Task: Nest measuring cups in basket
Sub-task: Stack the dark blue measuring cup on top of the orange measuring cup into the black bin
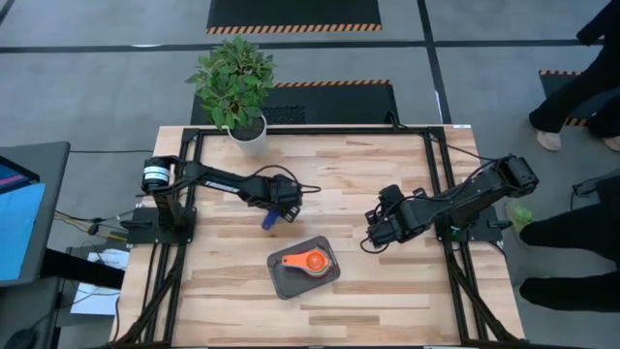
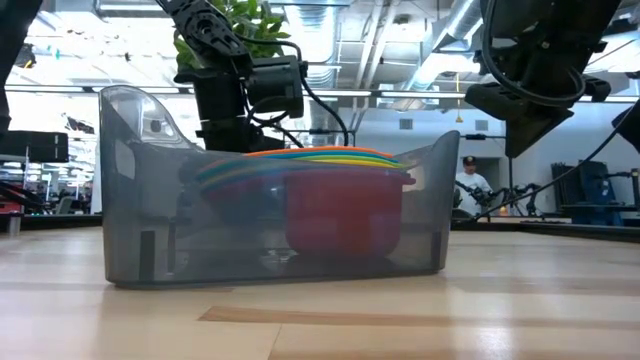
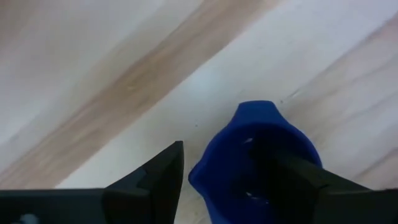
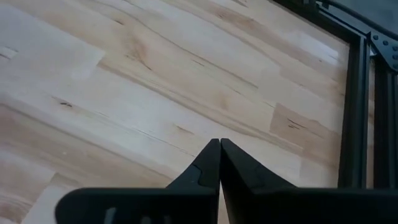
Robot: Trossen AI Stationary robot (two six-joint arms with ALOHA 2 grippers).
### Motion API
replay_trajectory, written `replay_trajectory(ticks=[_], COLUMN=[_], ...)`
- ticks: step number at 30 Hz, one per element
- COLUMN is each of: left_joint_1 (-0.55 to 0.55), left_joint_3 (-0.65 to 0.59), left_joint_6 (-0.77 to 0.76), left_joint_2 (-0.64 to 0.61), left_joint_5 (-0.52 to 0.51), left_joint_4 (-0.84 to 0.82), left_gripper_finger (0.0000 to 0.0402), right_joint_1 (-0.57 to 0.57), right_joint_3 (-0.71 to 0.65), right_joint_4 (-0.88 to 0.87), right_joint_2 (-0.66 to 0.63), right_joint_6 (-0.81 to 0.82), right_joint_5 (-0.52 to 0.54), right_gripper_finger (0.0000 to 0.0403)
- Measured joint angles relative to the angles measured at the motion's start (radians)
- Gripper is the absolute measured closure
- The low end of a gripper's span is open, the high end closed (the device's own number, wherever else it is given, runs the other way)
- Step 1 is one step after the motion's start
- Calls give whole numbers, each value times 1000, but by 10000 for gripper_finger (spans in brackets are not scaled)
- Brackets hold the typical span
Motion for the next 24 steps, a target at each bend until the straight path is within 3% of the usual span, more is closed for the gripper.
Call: replay_trajectory(ticks=[5, 13, 19, 24], left_joint_1=[1, 4, 5, 4], left_joint_3=[-1, -2, 20, 125], left_joint_6=[89, 238, 335, 471], left_joint_2=[1, 2, 4, 14], left_joint_5=[10, 19, 23, 36], left_joint_4=[8, 8, 9, -76], left_gripper_finger=[261, 388, 397, 401], right_joint_1=[0, 0, 0, 0], right_joint_3=[0, 0, 0, 0], right_joint_4=[3, 2, 2, 2], right_joint_2=[0, 0, 0, 0], right_joint_6=[0, 0, 0, -1], right_joint_5=[-2, -3, -4, -3], right_gripper_finger=[383, 378, 372, 383])
